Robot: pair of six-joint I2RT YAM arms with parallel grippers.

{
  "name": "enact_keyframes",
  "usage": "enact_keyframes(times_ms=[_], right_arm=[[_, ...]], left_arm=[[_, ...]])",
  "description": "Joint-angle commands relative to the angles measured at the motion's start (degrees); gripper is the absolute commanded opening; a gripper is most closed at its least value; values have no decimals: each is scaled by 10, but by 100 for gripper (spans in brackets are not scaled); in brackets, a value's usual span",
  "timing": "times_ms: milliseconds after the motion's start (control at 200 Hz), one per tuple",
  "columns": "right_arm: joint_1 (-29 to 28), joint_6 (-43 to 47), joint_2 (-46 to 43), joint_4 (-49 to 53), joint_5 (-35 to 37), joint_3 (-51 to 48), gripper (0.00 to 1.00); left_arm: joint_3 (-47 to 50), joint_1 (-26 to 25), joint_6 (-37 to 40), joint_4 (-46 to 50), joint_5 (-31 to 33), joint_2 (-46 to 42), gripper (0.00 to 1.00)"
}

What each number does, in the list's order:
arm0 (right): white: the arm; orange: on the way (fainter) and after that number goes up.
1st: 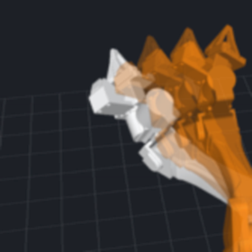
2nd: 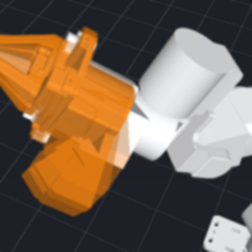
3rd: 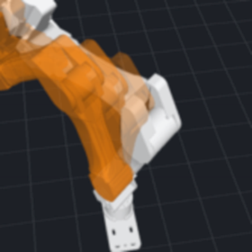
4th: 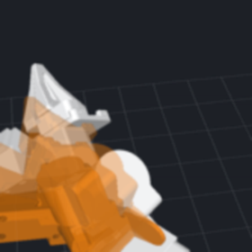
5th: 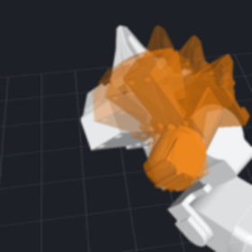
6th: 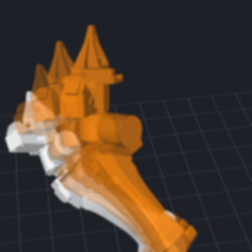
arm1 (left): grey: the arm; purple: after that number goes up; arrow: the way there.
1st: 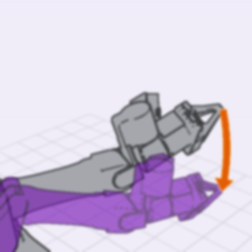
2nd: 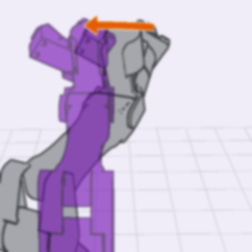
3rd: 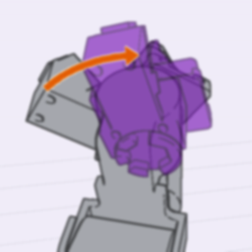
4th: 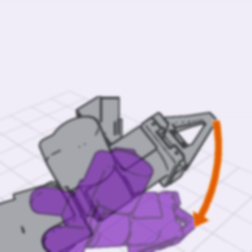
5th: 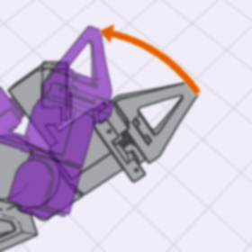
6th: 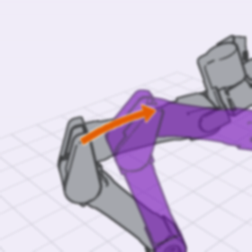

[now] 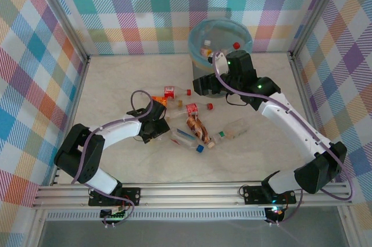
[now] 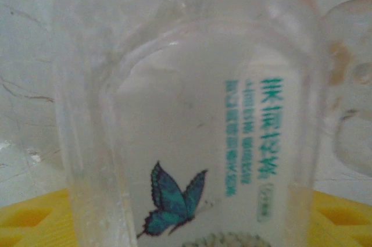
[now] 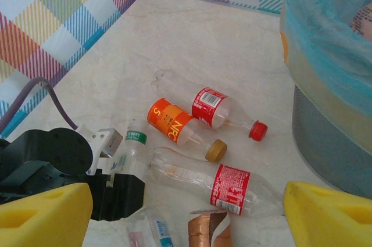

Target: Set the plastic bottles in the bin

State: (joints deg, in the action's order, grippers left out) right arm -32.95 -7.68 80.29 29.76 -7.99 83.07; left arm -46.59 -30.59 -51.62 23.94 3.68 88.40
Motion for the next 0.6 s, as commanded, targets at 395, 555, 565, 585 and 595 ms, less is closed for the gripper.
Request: enact_keyframes(times_ms=[395, 555, 565, 585, 595], right_arm=[[-1, 8, -22, -10, -7, 41, 84], [-1, 11, -31, -6, -9, 51, 84], [-1, 11, -32, -6, -10, 52, 84], [-1, 11, -33, -7, -12, 54, 84], [-1, 11, -33, -7, -13, 54, 84]], left_arm=[[37, 8, 18, 93, 104, -230, 63], [17, 9, 42, 153, 167, -343, 61], [15, 8, 44, 156, 171, -349, 61], [11, 8, 50, 161, 176, -359, 61], [8, 8, 52, 163, 180, -365, 61]])
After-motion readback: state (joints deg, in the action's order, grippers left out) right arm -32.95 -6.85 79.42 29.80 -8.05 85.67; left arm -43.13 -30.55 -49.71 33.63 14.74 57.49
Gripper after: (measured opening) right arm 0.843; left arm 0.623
